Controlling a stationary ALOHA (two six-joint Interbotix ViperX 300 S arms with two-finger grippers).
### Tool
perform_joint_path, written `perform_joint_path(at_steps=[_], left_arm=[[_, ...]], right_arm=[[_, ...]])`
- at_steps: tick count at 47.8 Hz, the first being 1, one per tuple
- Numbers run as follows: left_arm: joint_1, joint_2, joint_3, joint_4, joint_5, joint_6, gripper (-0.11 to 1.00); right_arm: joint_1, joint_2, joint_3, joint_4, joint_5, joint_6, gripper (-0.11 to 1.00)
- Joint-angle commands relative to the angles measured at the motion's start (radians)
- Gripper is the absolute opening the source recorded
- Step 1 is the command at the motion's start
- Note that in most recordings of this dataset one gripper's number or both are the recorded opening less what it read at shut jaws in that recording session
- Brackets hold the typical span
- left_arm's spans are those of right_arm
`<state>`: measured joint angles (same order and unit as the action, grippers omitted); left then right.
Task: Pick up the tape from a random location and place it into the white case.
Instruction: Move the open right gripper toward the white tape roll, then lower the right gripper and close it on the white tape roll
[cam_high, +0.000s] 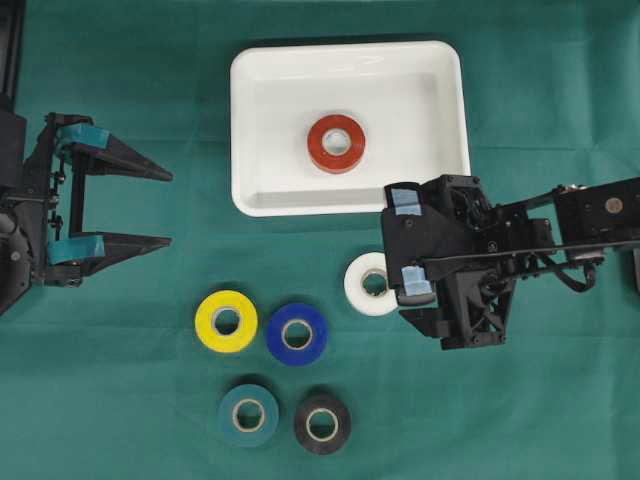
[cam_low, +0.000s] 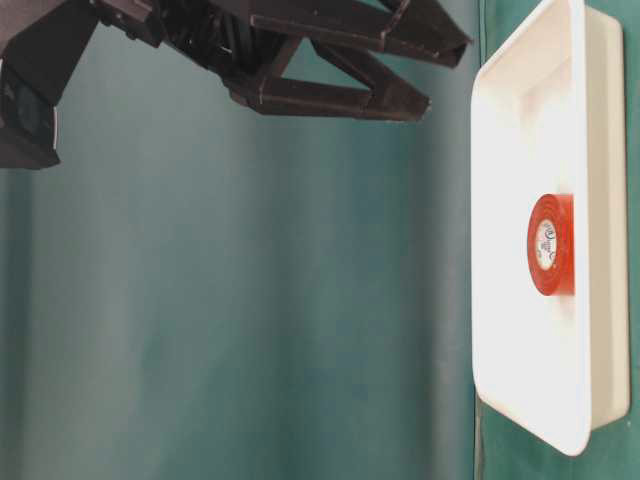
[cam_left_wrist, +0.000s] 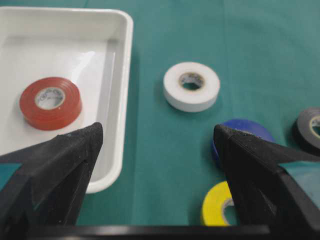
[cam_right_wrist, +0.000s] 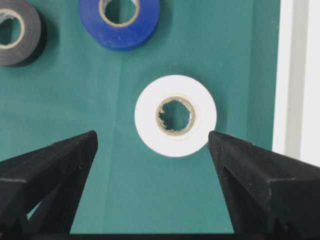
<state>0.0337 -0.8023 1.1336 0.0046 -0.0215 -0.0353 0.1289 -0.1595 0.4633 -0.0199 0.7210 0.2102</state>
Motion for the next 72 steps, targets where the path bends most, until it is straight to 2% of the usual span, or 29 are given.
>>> perform_joint_path(at_steps=[1,72], left_arm=[[-0.002,0.005,-0.009,-0.002,-0.006,-0.002,0.98],[-0.002,0.008,0.000,-0.002,-0.006,-0.002,0.98]], right_arm=[[0.005,-0.009,-0.025,0.002,0.000,0.003,0.91],[0.014,0.005,-0.005,0.002,-0.026,0.025,0.91]])
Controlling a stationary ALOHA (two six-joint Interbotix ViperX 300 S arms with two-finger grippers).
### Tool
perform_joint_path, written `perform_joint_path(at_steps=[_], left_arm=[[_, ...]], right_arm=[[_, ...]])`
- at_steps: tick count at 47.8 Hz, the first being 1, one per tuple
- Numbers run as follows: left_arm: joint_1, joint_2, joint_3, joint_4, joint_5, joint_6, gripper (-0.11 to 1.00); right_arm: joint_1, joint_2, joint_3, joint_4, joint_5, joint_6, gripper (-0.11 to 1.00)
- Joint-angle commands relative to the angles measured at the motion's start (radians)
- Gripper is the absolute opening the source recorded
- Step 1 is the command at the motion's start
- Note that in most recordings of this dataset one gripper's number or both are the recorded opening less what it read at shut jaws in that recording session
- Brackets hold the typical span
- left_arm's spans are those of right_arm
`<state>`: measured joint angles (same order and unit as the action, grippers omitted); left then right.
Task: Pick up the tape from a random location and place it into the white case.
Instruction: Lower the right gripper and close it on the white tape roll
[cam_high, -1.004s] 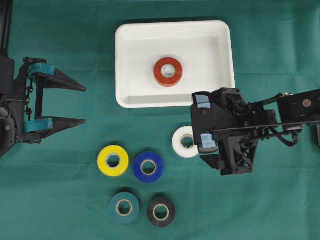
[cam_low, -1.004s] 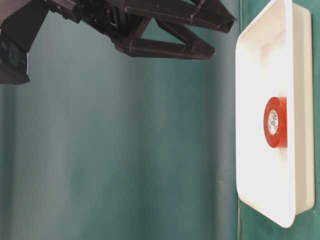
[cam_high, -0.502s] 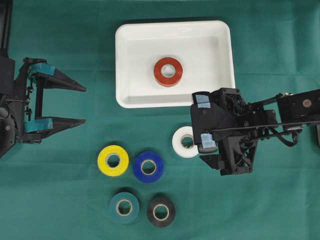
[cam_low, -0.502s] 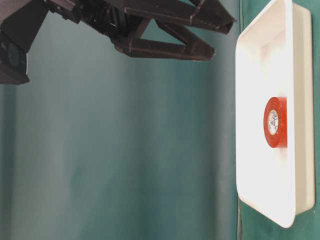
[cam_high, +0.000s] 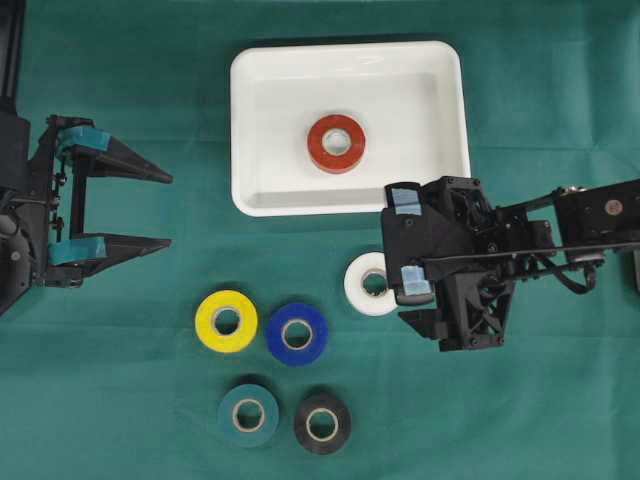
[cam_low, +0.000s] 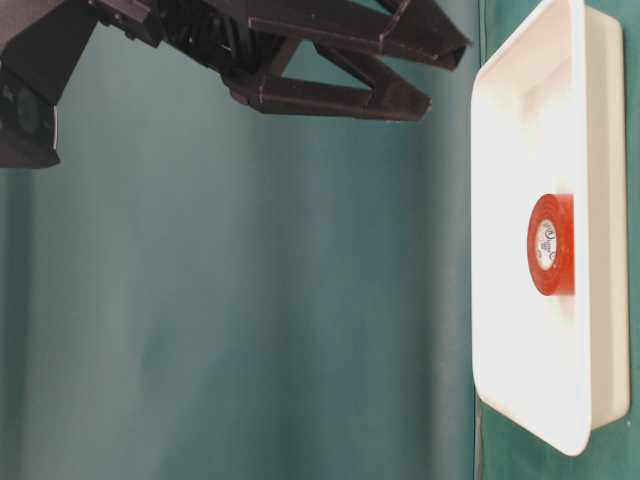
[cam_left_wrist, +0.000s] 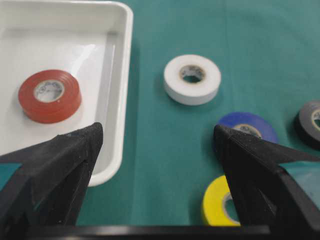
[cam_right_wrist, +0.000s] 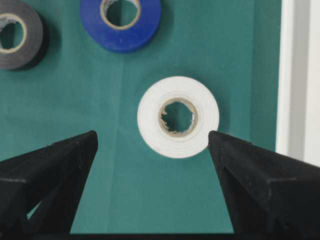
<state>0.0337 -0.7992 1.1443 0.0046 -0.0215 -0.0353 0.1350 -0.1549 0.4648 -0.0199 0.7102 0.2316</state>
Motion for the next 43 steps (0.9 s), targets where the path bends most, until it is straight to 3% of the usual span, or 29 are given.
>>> perform_joint_path(at_steps=[1,43], left_arm=[[-0.002,0.005,-0.011,0.000,-0.006,-0.002,0.98],[-0.002,0.003,-0.011,-0.002,-0.009,-0.002,0.98]], right_arm=[[0.008,0.003,-0.006,0.002,-0.018,0.003,0.91],[0.037,0.244,0.063,0.005,-0.288,0.026,0.91]])
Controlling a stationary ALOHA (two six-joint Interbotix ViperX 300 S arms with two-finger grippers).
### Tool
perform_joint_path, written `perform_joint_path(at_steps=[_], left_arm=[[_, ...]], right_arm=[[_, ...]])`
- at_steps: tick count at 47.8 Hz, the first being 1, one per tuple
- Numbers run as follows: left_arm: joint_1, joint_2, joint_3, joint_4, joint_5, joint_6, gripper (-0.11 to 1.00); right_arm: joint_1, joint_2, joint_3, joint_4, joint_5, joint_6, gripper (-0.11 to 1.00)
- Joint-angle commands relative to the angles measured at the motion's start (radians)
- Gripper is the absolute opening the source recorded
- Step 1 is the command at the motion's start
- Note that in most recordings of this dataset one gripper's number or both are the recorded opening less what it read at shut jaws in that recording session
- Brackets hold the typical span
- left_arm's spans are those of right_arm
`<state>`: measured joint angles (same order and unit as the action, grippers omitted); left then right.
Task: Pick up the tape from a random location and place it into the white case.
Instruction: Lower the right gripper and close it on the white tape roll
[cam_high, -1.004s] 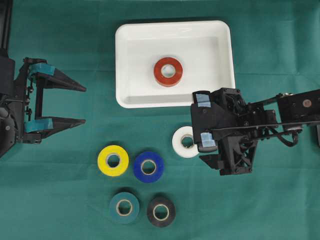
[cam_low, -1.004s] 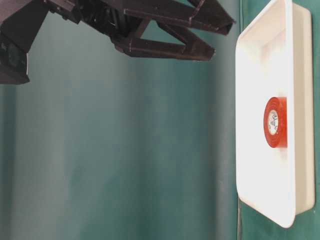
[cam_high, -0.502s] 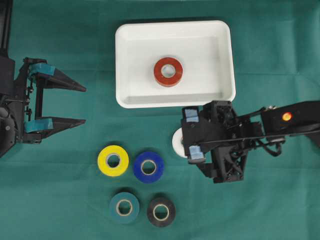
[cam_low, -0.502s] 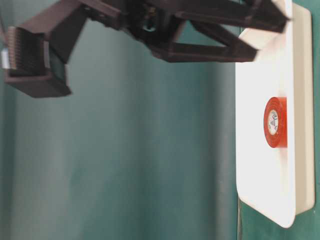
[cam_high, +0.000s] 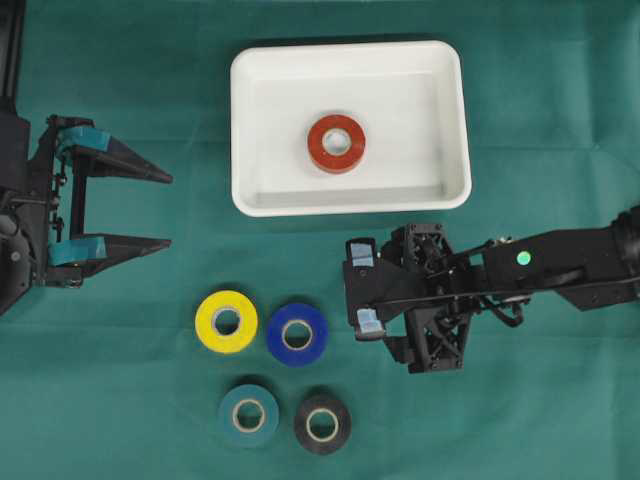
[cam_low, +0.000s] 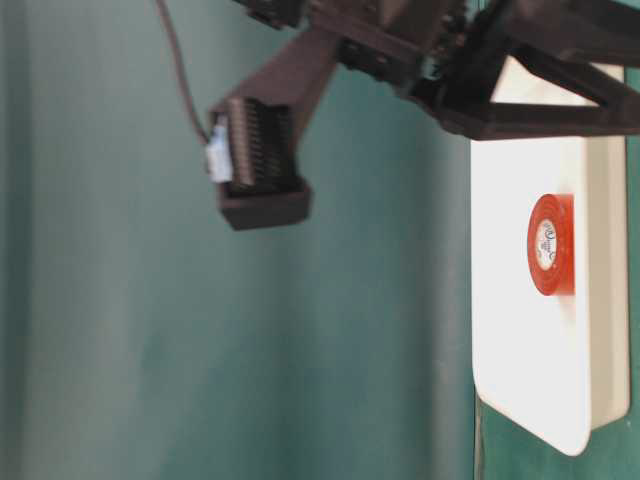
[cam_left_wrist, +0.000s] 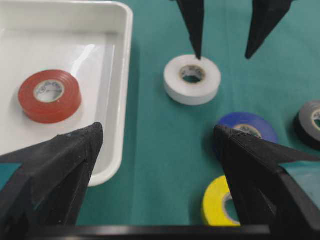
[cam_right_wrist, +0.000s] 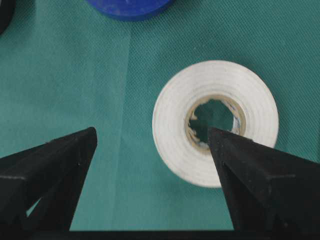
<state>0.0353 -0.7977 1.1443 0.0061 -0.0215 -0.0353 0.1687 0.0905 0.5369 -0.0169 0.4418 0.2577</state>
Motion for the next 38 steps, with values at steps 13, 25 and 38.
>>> perform_joint_path(at_steps=[13,25,38], left_arm=[[-0.003,0.002,-0.011,-0.003,-0.009,-0.002,0.98],[-0.003,0.003,-0.011,-0.003,-0.009,-0.002,0.98],[-0.003,0.002,-0.011,-0.003,-0.009,-0.002,0.98]], right_arm=[[0.003,0.061,-0.006,0.002,-0.063,0.000,0.91],[-0.003,0.100,0.006,0.002,-0.107,0.002,0.91],[-0.005,0.104,0.009,0.000,-0.123,0.002,0.83]])
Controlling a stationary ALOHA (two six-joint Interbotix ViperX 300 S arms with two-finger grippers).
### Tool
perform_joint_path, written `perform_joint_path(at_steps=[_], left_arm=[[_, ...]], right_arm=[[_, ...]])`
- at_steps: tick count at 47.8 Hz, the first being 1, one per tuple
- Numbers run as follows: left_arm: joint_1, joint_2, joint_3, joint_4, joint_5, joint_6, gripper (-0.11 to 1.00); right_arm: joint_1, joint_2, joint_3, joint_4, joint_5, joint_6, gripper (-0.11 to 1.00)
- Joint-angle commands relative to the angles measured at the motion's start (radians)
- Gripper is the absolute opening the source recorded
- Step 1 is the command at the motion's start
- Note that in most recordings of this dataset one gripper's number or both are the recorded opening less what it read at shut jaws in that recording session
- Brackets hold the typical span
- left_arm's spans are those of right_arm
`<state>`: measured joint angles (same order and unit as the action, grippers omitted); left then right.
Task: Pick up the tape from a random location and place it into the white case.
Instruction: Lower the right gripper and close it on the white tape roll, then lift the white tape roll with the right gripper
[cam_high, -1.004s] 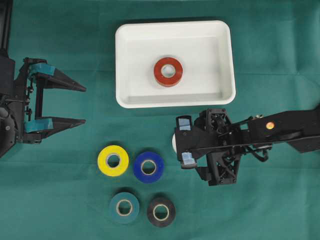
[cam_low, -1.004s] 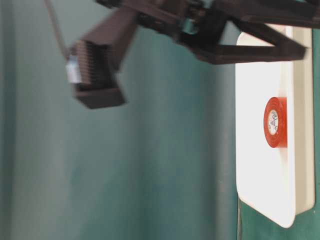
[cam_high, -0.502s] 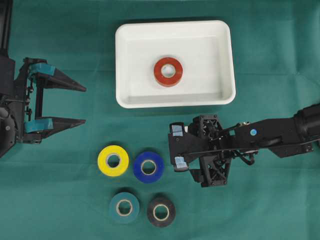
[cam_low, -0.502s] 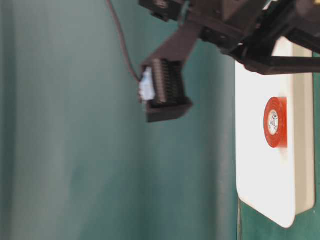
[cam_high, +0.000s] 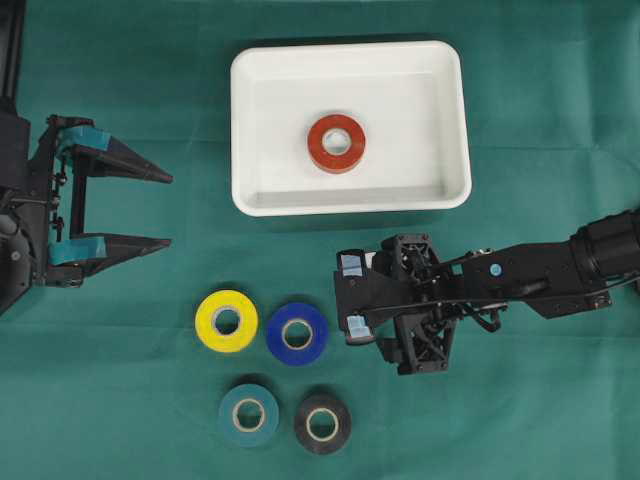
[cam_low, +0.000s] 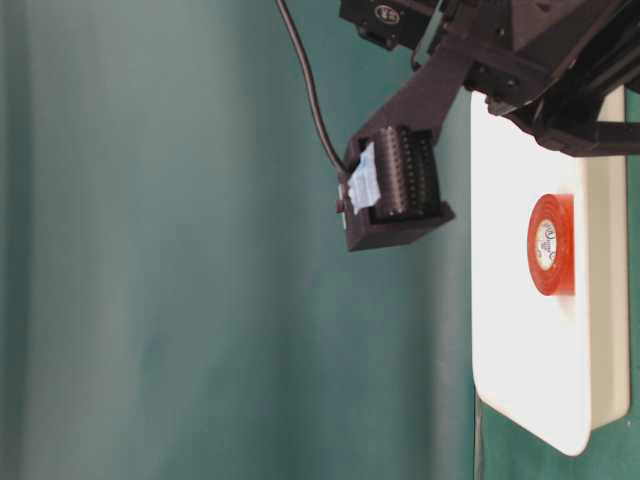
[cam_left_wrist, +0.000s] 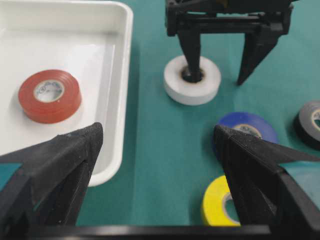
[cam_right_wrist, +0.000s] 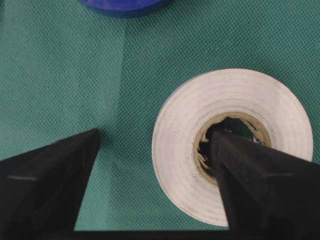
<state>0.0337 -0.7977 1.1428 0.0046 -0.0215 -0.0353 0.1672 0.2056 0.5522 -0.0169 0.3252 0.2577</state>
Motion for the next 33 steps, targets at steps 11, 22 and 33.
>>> perform_joint_path(at_steps=[11,22,33], left_arm=[[-0.002,0.003,-0.009,-0.002,-0.009,-0.002,0.98],[-0.002,0.002,-0.009,-0.002,-0.009,-0.002,0.98],[-0.002,0.003,-0.009,-0.002,-0.009,-0.002,0.98]], right_arm=[[-0.003,-0.012,-0.006,0.000,0.003,0.000,0.45],[-0.003,-0.012,-0.008,0.000,0.003,0.000,0.35],[-0.003,-0.020,-0.008,0.000,0.003,-0.002,0.35]])
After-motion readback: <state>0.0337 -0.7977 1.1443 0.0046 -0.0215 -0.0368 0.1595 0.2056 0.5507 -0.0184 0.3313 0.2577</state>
